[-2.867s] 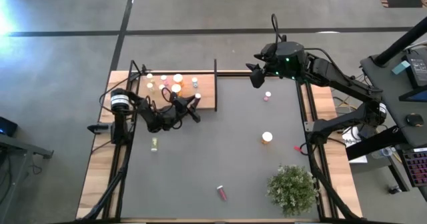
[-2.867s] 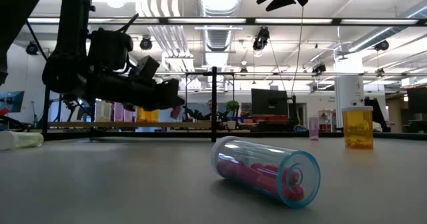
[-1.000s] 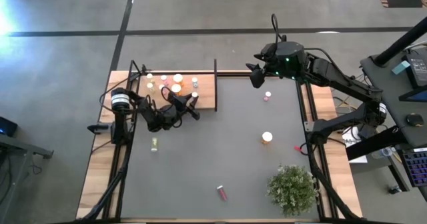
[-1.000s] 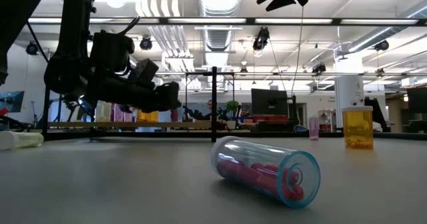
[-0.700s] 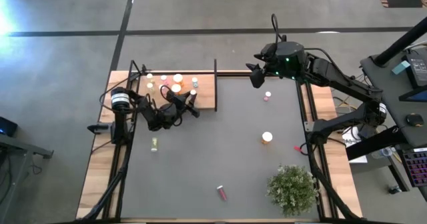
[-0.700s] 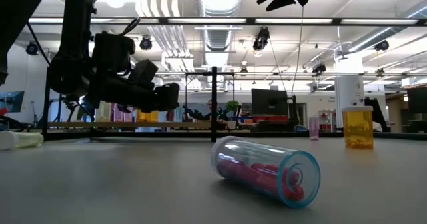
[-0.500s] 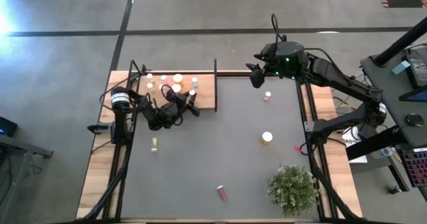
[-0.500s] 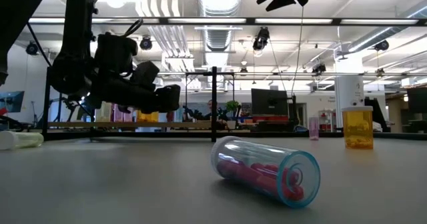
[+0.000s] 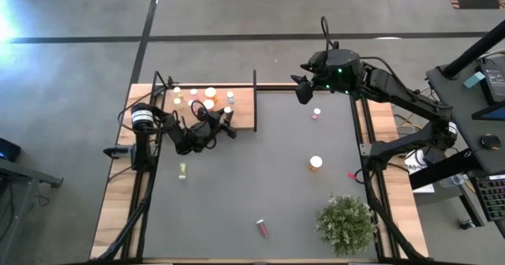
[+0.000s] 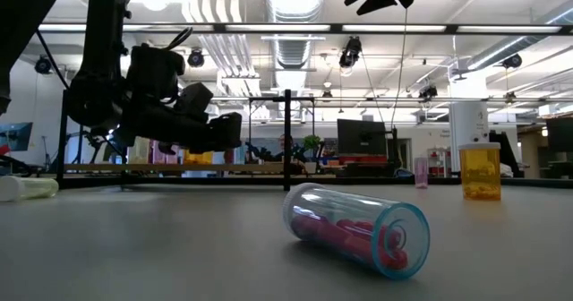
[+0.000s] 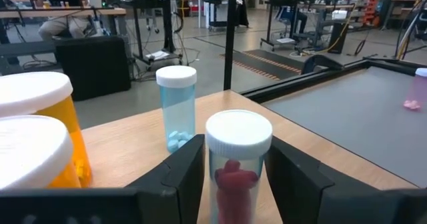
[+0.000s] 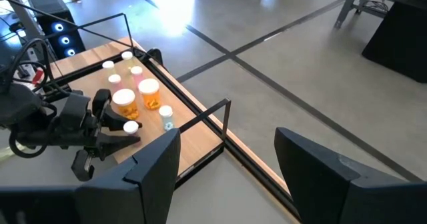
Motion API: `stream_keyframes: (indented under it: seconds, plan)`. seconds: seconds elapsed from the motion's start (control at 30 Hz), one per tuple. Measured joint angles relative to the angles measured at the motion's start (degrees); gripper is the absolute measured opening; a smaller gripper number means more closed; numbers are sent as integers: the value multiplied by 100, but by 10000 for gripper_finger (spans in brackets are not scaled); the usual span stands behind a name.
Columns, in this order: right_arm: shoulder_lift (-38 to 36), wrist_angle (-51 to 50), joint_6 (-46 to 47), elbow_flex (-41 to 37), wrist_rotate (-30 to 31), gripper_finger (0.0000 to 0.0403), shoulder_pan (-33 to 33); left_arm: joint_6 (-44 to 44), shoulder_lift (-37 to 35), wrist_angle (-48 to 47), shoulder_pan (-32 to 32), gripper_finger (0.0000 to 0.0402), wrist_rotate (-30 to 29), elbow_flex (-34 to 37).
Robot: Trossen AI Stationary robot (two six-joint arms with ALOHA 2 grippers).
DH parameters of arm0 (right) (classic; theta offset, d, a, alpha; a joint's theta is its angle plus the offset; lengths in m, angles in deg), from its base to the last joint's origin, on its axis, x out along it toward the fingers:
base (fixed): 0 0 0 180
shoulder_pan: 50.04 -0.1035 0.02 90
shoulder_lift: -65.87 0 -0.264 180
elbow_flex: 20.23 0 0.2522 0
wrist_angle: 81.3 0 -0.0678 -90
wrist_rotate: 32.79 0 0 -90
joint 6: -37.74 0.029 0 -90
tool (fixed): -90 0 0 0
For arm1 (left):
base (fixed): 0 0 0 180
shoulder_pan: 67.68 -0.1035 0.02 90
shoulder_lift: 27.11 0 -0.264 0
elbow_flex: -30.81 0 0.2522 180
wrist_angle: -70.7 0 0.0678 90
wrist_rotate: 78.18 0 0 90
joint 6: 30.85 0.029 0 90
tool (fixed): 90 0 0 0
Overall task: Pick and place medicine bottles onto shelf by color
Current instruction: Put the top blue pill bottle on the shelf aligned with the other blue pill bottles
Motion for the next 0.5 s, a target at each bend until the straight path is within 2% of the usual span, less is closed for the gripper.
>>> stream_keyframes:
  seconds: [0.5]
  plan:
    - [-2,0,0,-2,2,233,1,264,-281,161,4,138,-8,13]
